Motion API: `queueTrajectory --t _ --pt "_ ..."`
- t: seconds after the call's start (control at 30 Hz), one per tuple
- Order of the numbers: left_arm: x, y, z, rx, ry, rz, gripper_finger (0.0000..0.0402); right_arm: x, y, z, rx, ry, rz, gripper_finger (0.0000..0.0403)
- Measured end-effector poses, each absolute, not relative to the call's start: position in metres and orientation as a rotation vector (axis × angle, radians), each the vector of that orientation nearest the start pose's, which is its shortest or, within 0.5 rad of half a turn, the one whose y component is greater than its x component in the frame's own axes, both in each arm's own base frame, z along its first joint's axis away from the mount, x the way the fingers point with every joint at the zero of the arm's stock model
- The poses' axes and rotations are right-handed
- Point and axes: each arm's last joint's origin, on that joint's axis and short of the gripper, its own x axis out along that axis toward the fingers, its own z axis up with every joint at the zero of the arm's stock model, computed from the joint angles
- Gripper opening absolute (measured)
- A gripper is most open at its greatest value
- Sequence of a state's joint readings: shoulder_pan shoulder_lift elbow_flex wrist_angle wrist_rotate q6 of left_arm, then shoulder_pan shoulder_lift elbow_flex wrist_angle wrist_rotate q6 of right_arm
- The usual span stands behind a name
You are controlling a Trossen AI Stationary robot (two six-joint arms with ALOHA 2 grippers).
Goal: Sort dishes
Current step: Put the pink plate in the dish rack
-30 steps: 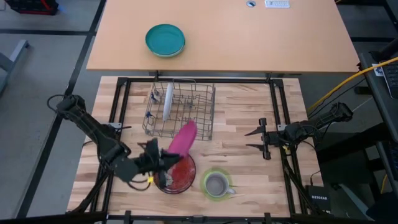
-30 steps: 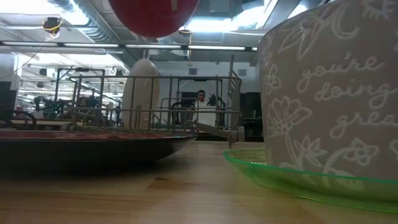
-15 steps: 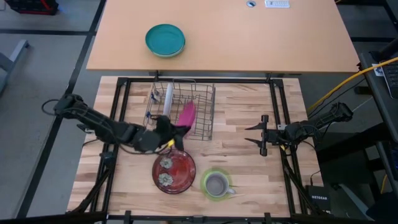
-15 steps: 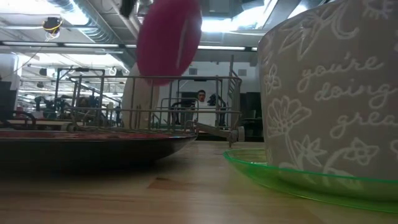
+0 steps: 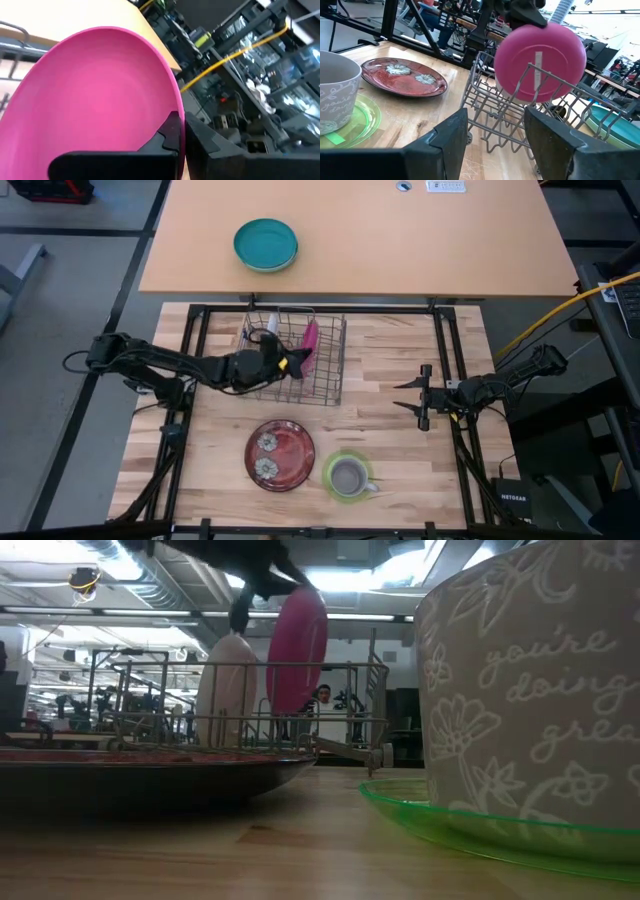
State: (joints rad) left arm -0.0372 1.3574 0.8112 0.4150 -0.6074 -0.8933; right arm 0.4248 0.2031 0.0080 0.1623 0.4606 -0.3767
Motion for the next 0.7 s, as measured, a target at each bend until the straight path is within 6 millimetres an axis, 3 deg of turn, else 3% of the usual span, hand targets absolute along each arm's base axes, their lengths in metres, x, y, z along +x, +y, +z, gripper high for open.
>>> queueTrajectory --t 0.37,0.7 --pt "0.265 0.017 0.262 -0.875 -0.191 0.605 0.0000 0.103 0.032 0.164 -0.393 0.041 -0.029 0.0198" --pt "0.254 0.019 0.241 -0.940 -0.222 0.603 0.0000 0.103 0.032 0.164 -0.393 0.041 -0.028 0.0198"
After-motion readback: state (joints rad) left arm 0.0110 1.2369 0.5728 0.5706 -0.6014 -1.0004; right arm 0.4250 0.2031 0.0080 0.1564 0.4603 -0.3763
